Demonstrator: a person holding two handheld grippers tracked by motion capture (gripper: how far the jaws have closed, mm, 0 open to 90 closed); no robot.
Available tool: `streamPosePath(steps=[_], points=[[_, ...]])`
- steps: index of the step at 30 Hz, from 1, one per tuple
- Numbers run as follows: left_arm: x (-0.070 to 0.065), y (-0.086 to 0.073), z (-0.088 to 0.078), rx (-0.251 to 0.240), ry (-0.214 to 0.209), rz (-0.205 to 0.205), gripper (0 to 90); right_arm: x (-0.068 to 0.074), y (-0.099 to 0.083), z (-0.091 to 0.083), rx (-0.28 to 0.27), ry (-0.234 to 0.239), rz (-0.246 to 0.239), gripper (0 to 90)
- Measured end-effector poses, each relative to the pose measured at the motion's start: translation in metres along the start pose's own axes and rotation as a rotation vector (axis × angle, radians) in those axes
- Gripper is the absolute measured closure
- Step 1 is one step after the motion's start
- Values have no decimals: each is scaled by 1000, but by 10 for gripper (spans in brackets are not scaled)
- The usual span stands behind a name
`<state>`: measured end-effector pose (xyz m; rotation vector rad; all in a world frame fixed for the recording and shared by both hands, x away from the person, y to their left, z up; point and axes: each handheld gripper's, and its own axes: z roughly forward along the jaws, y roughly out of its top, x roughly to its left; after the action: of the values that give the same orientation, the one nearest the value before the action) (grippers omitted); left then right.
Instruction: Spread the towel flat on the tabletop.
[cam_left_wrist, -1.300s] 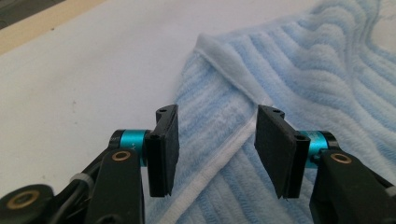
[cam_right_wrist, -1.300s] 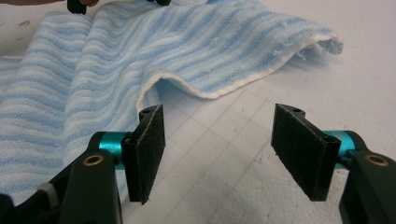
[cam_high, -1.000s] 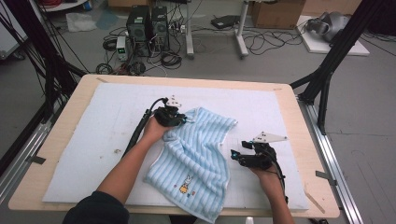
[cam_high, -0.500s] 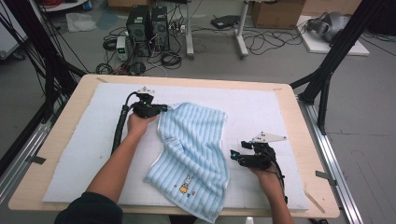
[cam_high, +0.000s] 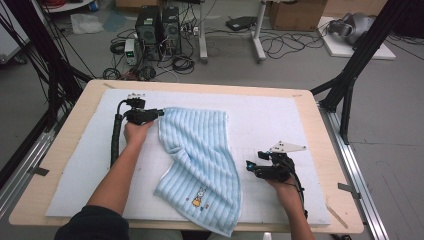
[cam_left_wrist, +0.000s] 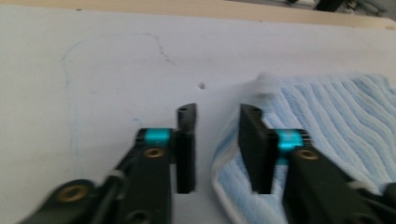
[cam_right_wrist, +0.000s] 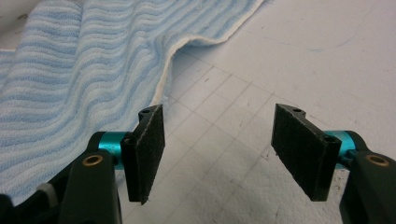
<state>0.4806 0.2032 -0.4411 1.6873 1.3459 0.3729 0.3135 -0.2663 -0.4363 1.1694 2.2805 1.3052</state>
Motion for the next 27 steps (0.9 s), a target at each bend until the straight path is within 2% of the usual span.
streamPosePath(steps=[2, 5, 8, 12, 13, 15, 20, 23, 27], points=[[2, -3, -3, -5, -5, -4, 550, 0, 0, 0, 1, 0, 8, 340], [3, -6, -8, -6, -7, 11, 538, 0, 1, 1, -5, -3, 12, 339], [4, -11, -20, -19, -36, 35, 502, 0, 4, 3, -7, -18, 16, 340], [2, -16, -29, -28, -66, 63, 455, 0, 15, 10, -6, -47, -3, 390], [-1, -21, -36, -35, -86, 102, 443, 0, 19, 12, -7, -53, -9, 395], [-3, -25, -42, -40, -121, 133, 405, -2, 28, 18, -19, -49, -7, 401], [-9, -30, -62, -105, -148, 197, 277, -6, 49, 39, -18, -25, -11, 400], [-9, -28, -73, -136, -170, 206, 247, -8, 61, 52, 8, -36, -25, 359], [-9, -32, -82, -153, -196, 213, 227, -11, 73, 70, 30, -41, -3, 261]])
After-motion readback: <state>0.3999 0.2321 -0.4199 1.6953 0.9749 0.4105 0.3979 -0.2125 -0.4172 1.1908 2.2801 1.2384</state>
